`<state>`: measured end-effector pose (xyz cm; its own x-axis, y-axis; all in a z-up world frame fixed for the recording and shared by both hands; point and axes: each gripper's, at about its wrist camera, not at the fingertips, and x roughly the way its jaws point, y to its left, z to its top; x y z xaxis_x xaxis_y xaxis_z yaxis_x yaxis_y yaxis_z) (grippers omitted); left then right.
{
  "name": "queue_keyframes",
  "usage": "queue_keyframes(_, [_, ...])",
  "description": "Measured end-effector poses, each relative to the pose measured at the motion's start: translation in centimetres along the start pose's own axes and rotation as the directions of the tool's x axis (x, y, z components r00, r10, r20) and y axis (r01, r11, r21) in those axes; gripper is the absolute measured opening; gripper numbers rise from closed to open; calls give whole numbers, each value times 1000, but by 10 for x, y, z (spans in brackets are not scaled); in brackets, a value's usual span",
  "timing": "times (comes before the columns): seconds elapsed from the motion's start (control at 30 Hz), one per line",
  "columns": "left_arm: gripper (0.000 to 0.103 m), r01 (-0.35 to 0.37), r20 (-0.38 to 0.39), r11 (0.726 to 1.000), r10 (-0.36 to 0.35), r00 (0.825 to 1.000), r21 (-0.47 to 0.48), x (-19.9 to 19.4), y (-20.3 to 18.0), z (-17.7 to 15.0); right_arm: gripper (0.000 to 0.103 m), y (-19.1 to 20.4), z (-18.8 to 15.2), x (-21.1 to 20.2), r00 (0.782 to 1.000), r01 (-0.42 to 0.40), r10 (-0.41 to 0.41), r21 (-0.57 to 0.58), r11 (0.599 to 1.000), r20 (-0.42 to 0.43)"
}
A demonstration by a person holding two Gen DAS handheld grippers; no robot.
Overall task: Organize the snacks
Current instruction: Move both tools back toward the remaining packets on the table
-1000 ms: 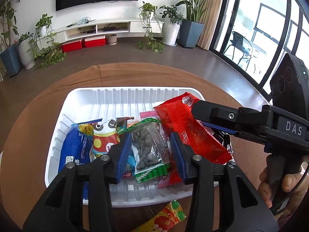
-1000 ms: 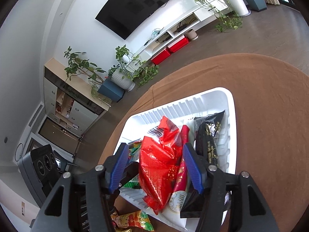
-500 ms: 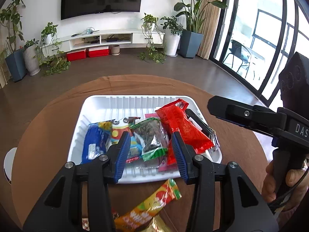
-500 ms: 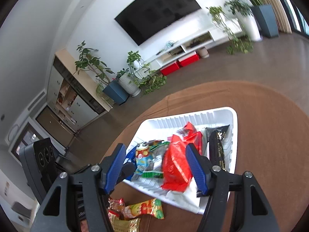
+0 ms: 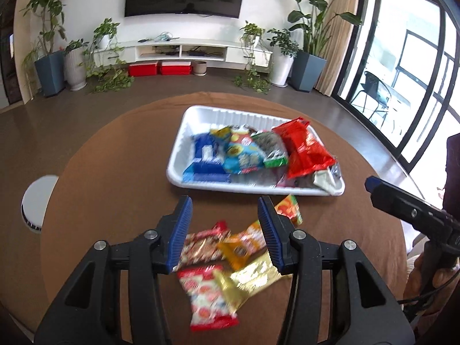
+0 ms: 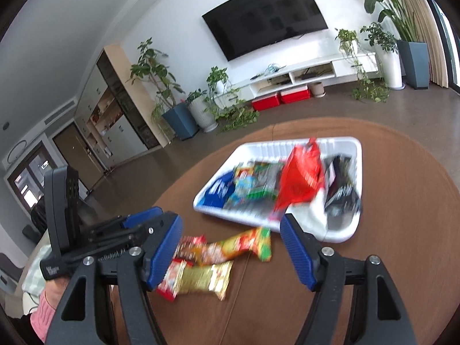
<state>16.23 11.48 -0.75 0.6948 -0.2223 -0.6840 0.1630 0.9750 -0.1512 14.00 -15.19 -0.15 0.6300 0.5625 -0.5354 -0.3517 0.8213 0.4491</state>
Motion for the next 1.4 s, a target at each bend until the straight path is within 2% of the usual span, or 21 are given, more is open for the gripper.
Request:
queue_keyframes(0.2, [45, -25, -41, 996, 21, 999, -83, -15, 30, -40, 73, 7, -34, 3, 998, -9, 10, 13, 1000, -57])
queue_keyframes(0.5, [45, -23, -72, 996, 17, 997, -82, -20, 30, -74, 73, 24, -60, 7, 995, 0, -2, -20, 1000, -103])
queue_keyframes(0.97, [48, -18, -126, 999, 14, 992, -34, 2, 10, -75, 73, 31, -70, 11, 992, 9, -14, -47, 999, -122])
queue_keyframes(1.23, [48, -62, -153, 998, 57, 987, -32, 18, 18, -76, 74, 33, -70, 14, 991, 12, -19, -50, 999, -129])
queue_keyframes(1.4, [49, -93, -162, 995, 85, 983, -46, 25, 28, -79, 74, 40, -68, 19, 990, 22, -37, -107, 994, -139])
